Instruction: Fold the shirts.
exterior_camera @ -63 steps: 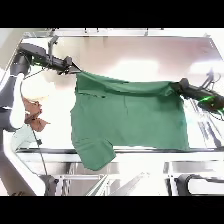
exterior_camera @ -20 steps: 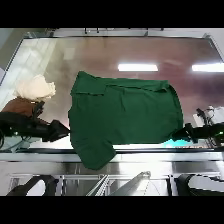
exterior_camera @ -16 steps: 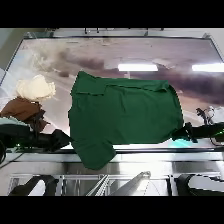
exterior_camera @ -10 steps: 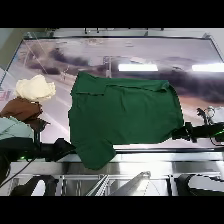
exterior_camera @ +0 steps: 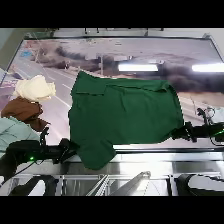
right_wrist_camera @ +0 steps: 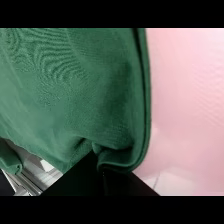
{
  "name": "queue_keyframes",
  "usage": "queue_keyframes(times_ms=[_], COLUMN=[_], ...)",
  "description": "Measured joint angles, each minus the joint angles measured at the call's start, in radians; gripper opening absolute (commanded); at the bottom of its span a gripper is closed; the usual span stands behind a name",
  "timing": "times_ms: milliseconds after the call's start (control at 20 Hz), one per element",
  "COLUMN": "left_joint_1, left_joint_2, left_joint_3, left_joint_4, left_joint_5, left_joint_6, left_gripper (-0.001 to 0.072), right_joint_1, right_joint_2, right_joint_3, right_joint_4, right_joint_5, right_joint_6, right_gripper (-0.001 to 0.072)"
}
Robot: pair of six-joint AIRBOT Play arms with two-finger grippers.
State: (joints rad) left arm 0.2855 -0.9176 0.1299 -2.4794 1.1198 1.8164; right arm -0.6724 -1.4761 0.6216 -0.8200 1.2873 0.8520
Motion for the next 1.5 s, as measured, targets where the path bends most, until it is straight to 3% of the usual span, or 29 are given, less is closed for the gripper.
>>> queue_keyframes(times_ms=[100, 400, 550, 700, 900, 1050, 1200, 1350, 1500], left_joint_1=[0.0, 0.0, 0.001, 0.023, 0.145, 0.29, 0.368, 0.331, 0.221], left_joint_2=[-0.076, -0.227, -0.151, -0.001, 0.159, 0.192, 0.14, 0.034, -0.07], left_joint_3=[-0.002, 0.098, 0.247, 0.505, 0.988, 1.36, 1.683, 1.932, 2.0], left_joint_4=[-0.048, -0.122, -0.187, -0.245, -0.278, -0.29, -0.294, -0.294, -0.285], left_joint_5=[-0.05, -0.05, 0.069, 0.189, 0.244, 0.246, 0.253, 0.299, 0.357], left_joint_6=[0.072, 0.221, 0.247, 0.249, 0.194, 0.153, 0.104, 0.06, 0.039], left_gripper=[0.0027, 0.0018, 0.0018, 0.0018, 0.0019, 0.0019, 0.0019, 0.0019, 0.0019], right_joint_1=[0.0, 0.0, 0.0, 0.0, -0.012, -0.066, -0.133, -0.167, -0.175], right_joint_2=[0.0, 0.011, 0.059, 0.173, 0.446, 0.67, 0.838, 0.929, 0.93], right_joint_3=[0.0, 0.0, 0.012, 0.067, 0.222, 0.387, 0.528, 0.613, 0.639], right_joint_4=[0.004, 0.03, 0.165, 0.433, 0.888, 1.099, 1.17, 1.109, 0.966], right_joint_5=[-0.001, 0.037, 0.126, 0.246, 0.311, 0.193, -0.018, -0.195, -0.214], right_joint_6=[0.0, -0.001, -0.026, -0.085, -0.145, -0.196, -0.237, -0.246, -0.151], right_gripper=[0.002, 0.0019, 0.0019, 0.002, 0.002, 0.0019, 0.0019, 0.0019, 0.0019])
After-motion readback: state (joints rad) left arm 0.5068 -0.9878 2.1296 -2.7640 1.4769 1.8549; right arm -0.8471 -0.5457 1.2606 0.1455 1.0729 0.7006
